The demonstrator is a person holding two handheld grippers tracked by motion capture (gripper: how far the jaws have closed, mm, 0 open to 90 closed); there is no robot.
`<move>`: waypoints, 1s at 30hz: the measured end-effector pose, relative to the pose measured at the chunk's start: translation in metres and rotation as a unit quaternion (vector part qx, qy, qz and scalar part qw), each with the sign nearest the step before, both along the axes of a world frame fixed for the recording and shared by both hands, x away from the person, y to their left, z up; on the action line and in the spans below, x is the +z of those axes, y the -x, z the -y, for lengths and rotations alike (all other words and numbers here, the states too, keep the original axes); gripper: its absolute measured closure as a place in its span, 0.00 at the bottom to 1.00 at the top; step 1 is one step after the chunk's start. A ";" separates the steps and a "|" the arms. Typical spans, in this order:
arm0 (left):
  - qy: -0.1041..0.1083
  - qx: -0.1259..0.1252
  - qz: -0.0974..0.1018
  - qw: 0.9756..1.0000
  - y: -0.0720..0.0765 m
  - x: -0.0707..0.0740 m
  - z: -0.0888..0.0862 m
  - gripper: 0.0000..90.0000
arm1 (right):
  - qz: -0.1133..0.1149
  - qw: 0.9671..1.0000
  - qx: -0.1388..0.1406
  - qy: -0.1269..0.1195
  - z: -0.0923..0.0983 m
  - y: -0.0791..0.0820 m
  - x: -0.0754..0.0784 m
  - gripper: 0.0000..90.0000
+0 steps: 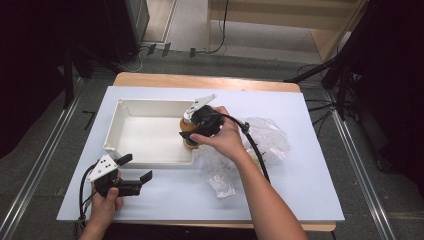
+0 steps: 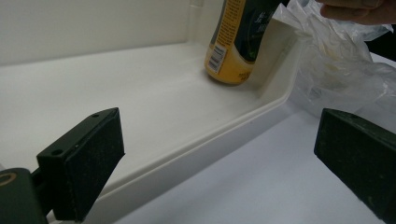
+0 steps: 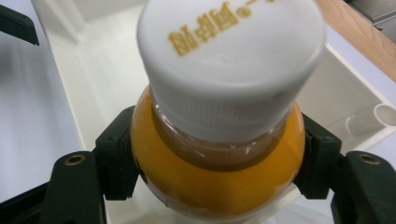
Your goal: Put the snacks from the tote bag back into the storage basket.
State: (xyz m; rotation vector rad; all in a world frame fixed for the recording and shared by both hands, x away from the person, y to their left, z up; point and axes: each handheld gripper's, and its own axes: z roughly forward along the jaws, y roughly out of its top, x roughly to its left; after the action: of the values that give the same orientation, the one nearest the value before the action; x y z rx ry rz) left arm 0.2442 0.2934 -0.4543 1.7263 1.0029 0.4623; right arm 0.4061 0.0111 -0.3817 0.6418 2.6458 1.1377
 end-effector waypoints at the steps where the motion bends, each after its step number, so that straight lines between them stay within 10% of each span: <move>1: 0.001 0.000 0.000 1.000 0.000 0.000 0.000 0.02 | 0.000 1.000 0.000 0.001 0.000 0.000 -0.001 0.34; 30: -0.001 -0.001 0.000 1.000 0.000 0.000 0.000 0.02 | -0.020 0.997 -0.019 -0.065 0.039 0.006 0.008 0.15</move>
State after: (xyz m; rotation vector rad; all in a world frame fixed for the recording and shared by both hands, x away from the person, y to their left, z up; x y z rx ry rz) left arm 0.2440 0.2930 -0.4544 1.7288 1.0017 0.4628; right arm 0.3999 -0.0281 -0.3738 0.7428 2.5954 1.3080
